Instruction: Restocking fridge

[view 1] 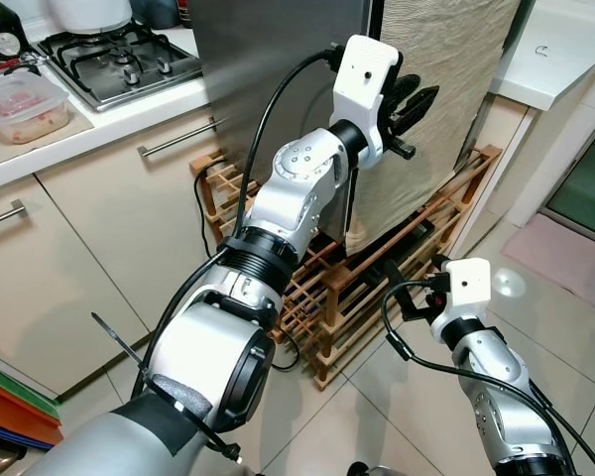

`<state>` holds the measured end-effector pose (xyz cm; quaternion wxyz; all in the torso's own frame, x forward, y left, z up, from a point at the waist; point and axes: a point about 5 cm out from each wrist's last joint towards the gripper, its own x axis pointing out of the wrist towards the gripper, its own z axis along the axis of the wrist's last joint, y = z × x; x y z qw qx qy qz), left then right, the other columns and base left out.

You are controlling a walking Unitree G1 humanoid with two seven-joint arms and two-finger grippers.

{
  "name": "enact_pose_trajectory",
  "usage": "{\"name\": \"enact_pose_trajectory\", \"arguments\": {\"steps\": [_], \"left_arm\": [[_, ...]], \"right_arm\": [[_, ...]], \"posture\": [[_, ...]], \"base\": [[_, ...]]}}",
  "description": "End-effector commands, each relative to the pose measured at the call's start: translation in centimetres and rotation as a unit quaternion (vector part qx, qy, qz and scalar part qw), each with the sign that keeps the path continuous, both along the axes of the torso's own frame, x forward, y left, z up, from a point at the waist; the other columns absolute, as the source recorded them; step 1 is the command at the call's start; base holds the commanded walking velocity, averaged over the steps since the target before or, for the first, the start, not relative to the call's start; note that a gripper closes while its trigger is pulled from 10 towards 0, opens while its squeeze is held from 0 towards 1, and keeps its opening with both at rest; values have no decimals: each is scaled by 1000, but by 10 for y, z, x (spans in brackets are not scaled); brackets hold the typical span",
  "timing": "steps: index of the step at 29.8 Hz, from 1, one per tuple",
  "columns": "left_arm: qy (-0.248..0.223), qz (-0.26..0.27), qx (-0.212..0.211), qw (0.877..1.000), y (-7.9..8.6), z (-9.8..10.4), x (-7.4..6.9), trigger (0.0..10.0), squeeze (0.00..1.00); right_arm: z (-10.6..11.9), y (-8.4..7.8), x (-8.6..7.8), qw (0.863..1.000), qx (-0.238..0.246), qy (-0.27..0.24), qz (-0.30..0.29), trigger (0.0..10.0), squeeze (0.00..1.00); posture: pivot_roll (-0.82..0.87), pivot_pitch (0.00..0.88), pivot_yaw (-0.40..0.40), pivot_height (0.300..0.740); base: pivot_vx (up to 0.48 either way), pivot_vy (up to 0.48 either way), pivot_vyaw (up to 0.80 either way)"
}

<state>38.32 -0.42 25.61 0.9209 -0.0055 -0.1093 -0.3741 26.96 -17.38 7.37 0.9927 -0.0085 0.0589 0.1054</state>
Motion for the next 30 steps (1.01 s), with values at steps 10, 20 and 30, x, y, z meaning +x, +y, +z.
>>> {"name": "enact_pose_trajectory", "arguments": {"steps": [10,20,30], "left_arm": [[-11,41,4,999,10,10,9,10000,1000],[12,-16,-27,999,3,15,2,10000,0],[38,-39,-15,998,9,-3,-12,10000,0]], "right_arm": [[2,1,3,1000,-1,-3,3,10000,0],[-1,1,1,1000,-2,1,2,10000,0],[-3,-2,3,1000,-4,5,2,10000,0]], "posture": [[-130,41,34,740],[-129,42,35,740],[-118,32,27,740]], "base": [[0,0,0],[0,0,0],[0,0,0]]}}
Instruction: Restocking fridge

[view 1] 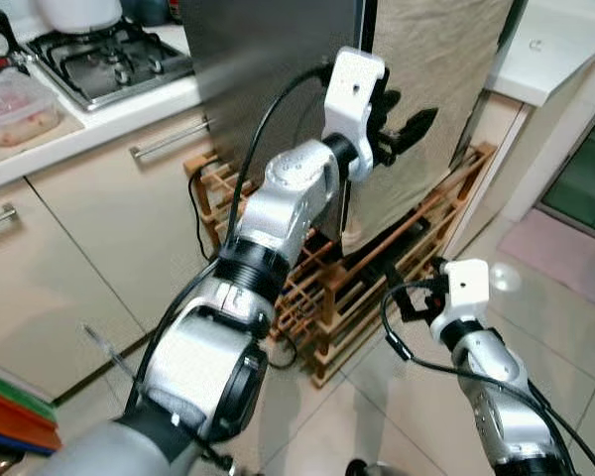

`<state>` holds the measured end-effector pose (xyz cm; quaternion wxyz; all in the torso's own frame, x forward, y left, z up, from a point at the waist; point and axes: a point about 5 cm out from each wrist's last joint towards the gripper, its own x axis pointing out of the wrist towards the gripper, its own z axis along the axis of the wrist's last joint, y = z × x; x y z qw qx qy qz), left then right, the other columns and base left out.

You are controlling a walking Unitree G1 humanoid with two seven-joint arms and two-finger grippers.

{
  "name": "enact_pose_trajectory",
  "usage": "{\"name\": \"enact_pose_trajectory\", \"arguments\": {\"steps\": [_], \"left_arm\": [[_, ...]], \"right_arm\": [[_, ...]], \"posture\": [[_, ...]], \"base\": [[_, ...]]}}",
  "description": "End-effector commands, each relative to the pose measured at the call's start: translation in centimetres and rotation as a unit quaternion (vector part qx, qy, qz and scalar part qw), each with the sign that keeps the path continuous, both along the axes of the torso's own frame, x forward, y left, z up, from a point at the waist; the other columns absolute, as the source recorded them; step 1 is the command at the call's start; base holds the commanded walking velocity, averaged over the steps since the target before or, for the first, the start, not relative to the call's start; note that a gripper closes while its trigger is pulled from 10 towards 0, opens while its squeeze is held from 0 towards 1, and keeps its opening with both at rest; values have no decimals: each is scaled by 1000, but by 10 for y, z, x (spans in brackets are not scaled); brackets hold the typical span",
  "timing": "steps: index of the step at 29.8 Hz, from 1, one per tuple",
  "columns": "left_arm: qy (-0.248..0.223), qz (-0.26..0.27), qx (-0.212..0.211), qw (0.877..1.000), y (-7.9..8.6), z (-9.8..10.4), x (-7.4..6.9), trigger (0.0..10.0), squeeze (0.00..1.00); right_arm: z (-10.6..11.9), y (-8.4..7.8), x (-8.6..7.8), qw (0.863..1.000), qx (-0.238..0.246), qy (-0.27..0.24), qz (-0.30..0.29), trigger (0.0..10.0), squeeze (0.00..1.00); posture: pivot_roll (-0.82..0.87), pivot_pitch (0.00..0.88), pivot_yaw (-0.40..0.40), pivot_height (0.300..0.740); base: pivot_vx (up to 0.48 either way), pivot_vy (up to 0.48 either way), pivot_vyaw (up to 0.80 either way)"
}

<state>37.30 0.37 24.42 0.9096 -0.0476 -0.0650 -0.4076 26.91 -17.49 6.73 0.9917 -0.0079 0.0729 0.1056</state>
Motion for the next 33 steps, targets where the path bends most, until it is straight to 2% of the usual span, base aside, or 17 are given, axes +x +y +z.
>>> {"name": "enact_pose_trajectory", "arguments": {"steps": [1,6,9,18,25,33], "left_arm": [[-16,1,3,1000,2,9,-2,10000,0],[-28,21,-2,999,13,15,-4,10000,0],[-47,39,-11,998,17,26,-2,10000,0],[-56,35,-8,998,15,32,-7,10000,0],[-61,20,-18,998,3,37,-10,10000,0],[-61,10,-14,998,-8,40,-7,10000,0]], "right_arm": [[4,-1,3,1000,-3,-9,2,10000,0],[2,-4,4,1000,-5,-5,4,10000,0],[1,-5,5,1000,-6,-5,5,10000,0],[-4,-1,2,1000,-7,0,5,10000,0],[-2,0,4,1000,-7,-3,6,10000,0],[0,2,5,1000,-6,-6,7,10000,0]], "posture": [[-118,32,27,740],[-112,27,21,740],[-117,24,22,740],[-120,27,22,740],[-118,28,23,740],[-123,30,28,740]], "base": [[0,0,0],[0,0,0],[0,0,0],[0,0,0],[0,0,0],[0,0,0]]}}
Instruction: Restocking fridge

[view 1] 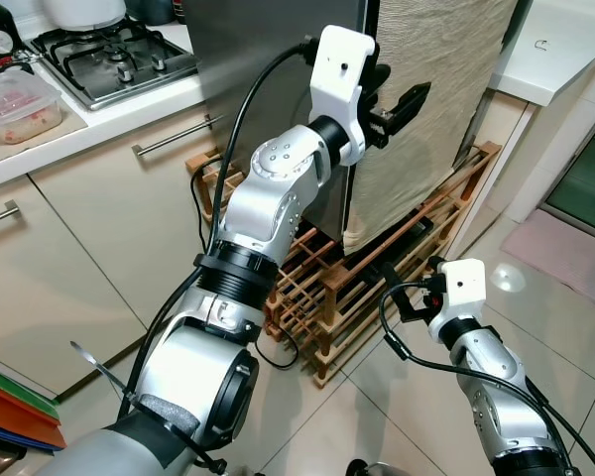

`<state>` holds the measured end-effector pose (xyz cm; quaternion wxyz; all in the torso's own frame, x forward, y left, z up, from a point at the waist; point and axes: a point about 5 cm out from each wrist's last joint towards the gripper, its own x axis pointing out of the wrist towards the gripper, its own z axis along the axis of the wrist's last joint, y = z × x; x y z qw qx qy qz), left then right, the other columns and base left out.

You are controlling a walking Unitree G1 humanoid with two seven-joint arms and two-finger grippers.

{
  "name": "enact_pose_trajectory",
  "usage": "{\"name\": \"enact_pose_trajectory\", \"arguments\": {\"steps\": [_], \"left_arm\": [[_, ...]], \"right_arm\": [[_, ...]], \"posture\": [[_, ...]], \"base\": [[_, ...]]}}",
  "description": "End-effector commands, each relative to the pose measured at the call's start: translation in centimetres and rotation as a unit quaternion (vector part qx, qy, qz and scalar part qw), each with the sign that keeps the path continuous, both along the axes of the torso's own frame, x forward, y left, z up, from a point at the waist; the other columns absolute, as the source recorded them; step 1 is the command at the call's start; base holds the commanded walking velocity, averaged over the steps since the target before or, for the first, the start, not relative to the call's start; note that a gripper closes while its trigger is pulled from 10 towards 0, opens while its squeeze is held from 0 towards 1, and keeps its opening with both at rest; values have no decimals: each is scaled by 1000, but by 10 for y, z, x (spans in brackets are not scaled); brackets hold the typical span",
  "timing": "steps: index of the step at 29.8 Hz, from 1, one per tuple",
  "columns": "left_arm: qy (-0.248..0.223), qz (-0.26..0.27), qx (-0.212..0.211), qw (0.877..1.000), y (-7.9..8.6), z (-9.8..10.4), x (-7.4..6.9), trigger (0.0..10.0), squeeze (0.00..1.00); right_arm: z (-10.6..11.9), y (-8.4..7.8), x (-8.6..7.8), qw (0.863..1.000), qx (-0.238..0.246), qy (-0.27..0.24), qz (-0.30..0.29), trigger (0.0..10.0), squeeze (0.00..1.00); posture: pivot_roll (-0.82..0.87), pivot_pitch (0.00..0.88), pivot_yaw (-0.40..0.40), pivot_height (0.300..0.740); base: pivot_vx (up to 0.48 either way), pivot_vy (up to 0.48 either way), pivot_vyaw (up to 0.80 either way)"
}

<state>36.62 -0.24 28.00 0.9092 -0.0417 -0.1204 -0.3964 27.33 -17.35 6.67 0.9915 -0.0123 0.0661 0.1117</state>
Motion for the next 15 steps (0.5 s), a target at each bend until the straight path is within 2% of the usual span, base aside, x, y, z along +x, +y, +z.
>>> {"name": "enact_pose_trajectory", "arguments": {"steps": [1,8,15], "left_arm": [[-8,-4,3,1000,-4,5,0,10000,0],[-9,-14,-10,1000,-10,10,-1,10000,0],[-25,-9,-19,999,-1,18,-3,10000,0]], "right_arm": [[0,1,0,1000,-2,1,1,10000,0],[1,1,-1,1000,-3,0,2,10000,0],[1,0,-2,1000,-4,2,2,10000,0]], "posture": [[-124,30,29,740],[-127,30,29,740],[-122,30,24,740]], "base": [[0,0,0],[0,0,0],[0,0,0]]}}
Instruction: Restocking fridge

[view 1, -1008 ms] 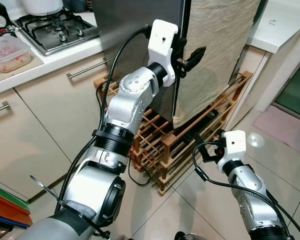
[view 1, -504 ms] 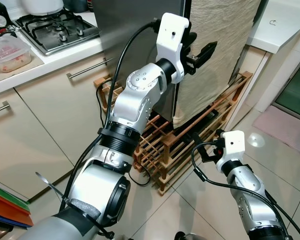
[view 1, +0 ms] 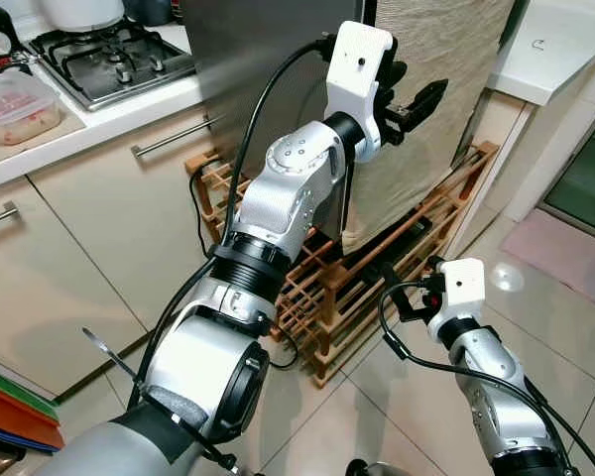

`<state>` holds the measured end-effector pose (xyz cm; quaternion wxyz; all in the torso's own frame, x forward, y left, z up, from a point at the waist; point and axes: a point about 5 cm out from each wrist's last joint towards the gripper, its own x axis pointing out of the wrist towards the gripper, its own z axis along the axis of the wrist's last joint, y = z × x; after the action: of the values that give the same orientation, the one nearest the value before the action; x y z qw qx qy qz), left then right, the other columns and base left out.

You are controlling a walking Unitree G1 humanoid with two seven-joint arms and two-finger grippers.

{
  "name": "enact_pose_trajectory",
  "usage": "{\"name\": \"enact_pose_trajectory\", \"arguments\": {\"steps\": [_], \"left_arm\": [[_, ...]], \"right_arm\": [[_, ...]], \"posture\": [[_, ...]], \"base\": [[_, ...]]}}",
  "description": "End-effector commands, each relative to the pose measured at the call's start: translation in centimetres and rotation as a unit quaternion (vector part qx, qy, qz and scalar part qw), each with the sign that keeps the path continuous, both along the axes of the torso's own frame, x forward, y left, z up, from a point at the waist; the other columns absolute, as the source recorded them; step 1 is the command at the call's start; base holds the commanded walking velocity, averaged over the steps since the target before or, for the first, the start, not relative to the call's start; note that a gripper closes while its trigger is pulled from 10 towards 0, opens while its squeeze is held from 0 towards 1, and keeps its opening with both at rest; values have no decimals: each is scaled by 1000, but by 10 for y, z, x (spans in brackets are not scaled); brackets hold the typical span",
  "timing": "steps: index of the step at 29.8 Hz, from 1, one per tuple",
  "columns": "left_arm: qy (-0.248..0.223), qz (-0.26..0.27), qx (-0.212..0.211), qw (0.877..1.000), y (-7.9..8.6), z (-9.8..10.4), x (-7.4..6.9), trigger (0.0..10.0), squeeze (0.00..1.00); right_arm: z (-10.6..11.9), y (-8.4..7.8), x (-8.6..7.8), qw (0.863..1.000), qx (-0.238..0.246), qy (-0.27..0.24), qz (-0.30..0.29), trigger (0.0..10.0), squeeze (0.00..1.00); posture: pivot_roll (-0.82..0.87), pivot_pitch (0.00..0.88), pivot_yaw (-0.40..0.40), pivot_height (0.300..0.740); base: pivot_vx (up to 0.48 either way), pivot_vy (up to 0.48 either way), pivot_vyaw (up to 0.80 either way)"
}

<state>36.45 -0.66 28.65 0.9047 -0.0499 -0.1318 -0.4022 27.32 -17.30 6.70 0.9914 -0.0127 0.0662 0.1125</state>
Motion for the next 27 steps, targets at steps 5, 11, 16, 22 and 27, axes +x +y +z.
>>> {"name": "enact_pose_trajectory", "arguments": {"steps": [5,11,16,22,27], "left_arm": [[-16,17,-6,1000,14,8,0,10000,0],[-13,22,-3,1000,17,4,0,10000,0],[-13,22,-3,1000,17,4,0,10000,0],[-13,22,-3,1000,17,4,0,10000,0],[-13,22,-3,1000,17,4,0,10000,0]], "right_arm": [[-1,0,-1,1000,-4,4,3,10000,0],[-1,0,0,1000,-6,5,6,10000,0],[-1,0,0,1000,-6,5,6,10000,0],[-1,0,0,1000,-6,5,6,10000,0],[-1,0,0,1000,-6,5,6,10000,0]], "posture": [[-112,24,18,740],[-104,19,13,740],[-104,19,13,740],[-104,19,13,740],[-104,19,13,740]], "base": [[0,0,0],[0,0,0],[0,0,0],[0,0,0],[0,0,0]]}}
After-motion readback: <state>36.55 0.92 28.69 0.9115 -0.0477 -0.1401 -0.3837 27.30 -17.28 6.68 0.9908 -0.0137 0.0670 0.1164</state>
